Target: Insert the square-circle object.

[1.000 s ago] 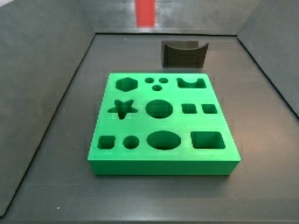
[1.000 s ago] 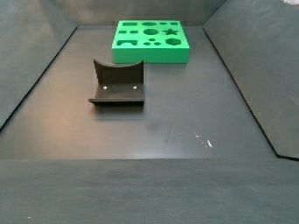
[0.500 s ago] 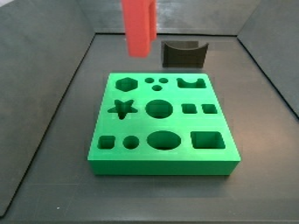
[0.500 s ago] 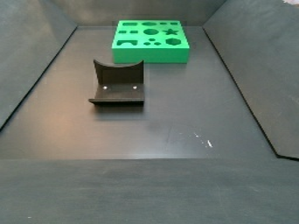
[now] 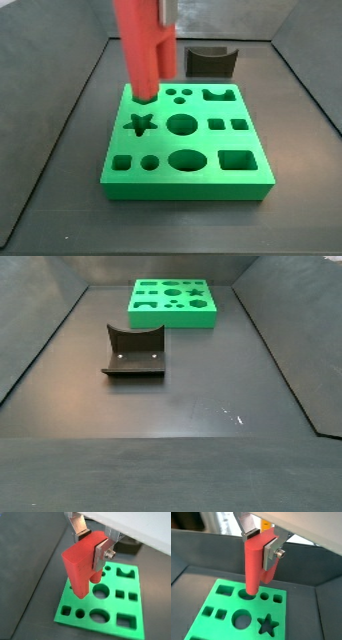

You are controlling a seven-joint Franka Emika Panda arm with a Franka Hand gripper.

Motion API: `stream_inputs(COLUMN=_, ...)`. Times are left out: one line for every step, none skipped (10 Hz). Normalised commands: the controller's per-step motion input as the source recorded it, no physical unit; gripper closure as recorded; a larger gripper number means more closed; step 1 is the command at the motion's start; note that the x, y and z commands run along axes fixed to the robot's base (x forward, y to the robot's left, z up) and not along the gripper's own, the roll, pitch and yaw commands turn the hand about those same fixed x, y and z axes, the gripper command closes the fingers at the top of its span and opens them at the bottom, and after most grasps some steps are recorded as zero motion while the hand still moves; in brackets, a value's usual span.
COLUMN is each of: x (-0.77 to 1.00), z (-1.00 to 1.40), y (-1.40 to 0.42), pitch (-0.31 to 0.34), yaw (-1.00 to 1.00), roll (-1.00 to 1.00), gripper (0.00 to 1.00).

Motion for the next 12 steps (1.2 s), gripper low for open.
stream_inputs(x=0.00, z=-0.25, y=-0.26, pitch=0.000, yaw=-0.88, roll=0.00, gripper=1.00)
stream_inputs(x=0.00, z=-0.25, y=-0.27, pitch=0.000, yaw=-0.87, roll=0.00, gripper=1.00)
stream_inputs(x=0.00, z=-0.25, y=-0.27, pitch=0.000, yaw=-0.88, roll=0.00, gripper=1.00)
stream_inputs(x=0.00, z=-0.25, y=-0.26, pitch=0.000, yaw=-0.87, roll=0.00, gripper=1.00)
stream_inputs(x=0.00, z=-0.25, y=-0.26, pitch=0.000, yaw=-0.87, roll=0.00, gripper=1.00)
stream_inputs(x=0.00, z=-0.25, y=-0.26, pitch=0.000, yaw=-0.87, roll=0.00, gripper=1.00)
stream_inputs(x=0.02, z=-0.28, y=-0.25, pitch=0.000, yaw=-0.87, roll=0.00, gripper=1.00)
stream_inputs(x=0.03, z=-0.28, y=-0.22, pitch=0.030, yaw=-0.85, roll=0.00, gripper=1.00)
stream_inputs(x=0.00, z=-0.25, y=-0.15, pitch=0.043, yaw=-0.85, roll=0.08, gripper=1.00)
stream_inputs(x=0.00, z=-0.28, y=-0.06, pitch=0.054, yaw=-0.87, roll=0.13, gripper=1.00)
stream_inputs(x=0.00, z=-0.32, y=0.00, pitch=0.090, yaw=-0.85, roll=0.20, gripper=1.00)
stream_inputs(x=0.00, z=-0.36, y=0.00, pitch=0.106, yaw=-0.81, roll=0.26, gripper=1.00)
